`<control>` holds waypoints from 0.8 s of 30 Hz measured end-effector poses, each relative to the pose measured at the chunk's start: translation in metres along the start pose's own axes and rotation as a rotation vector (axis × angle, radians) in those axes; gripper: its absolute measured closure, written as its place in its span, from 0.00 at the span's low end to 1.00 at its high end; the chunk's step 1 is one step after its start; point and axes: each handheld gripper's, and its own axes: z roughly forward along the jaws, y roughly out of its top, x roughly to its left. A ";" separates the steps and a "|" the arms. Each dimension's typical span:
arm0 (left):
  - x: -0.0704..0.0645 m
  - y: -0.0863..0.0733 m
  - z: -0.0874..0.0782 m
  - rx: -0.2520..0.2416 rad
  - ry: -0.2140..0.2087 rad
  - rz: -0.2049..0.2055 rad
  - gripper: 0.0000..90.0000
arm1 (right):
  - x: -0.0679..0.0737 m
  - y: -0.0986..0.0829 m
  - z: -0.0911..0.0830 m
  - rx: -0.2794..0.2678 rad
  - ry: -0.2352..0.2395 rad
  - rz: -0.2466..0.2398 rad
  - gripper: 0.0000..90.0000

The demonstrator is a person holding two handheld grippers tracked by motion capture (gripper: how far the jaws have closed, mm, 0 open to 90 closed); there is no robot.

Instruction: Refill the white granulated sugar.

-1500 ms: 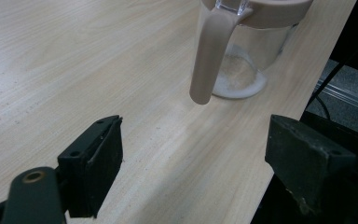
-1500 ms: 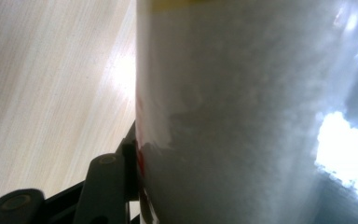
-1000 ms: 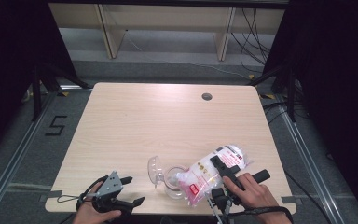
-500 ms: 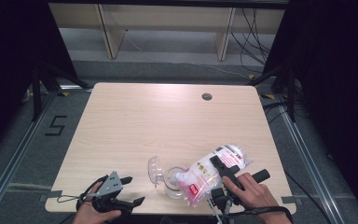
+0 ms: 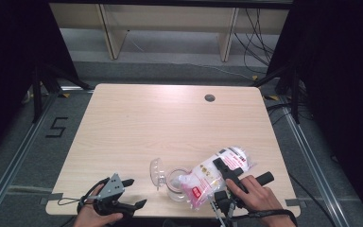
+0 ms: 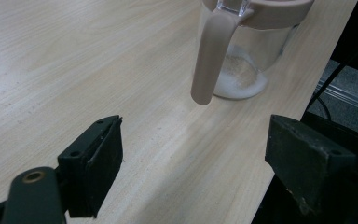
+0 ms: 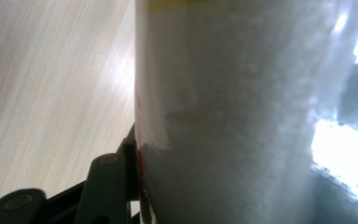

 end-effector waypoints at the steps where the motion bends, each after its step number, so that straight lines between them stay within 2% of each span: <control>1: 0.000 0.000 0.001 -0.003 -0.006 -0.013 0.21 | 0.000 0.000 0.000 0.002 -0.003 0.003 0.57; 3: -0.001 0.000 0.001 -0.005 -0.004 -0.015 0.21 | 0.000 0.000 0.000 0.007 -0.002 0.014 0.57; 6: 0.000 0.000 0.000 -0.004 -0.002 -0.002 0.21 | 0.000 0.000 0.000 0.001 -0.001 0.007 0.57; 10: -0.001 0.000 0.000 -0.008 -0.001 -0.008 0.21 | -0.001 0.001 -0.001 0.004 0.007 0.000 0.57; 14: 0.000 0.000 0.000 -0.012 -0.004 0.009 0.21 | -0.002 0.000 -0.001 0.003 0.008 -0.003 0.57; 15: 0.001 0.001 0.000 -0.012 -0.004 0.018 0.21 | -0.004 0.000 0.000 -0.015 -0.006 -0.023 0.57; 19: 0.000 0.000 0.000 -0.006 -0.002 0.002 0.21 | -0.005 0.000 -0.001 -0.012 -0.006 -0.031 0.57; 20: 0.000 0.000 0.000 -0.009 -0.002 -0.001 0.21 | -0.002 0.000 -0.002 0.004 0.003 -0.005 0.57; 24: 0.000 0.000 0.000 -0.007 -0.001 0.001 0.21 | -0.002 0.000 -0.001 -0.006 -0.010 0.000 0.58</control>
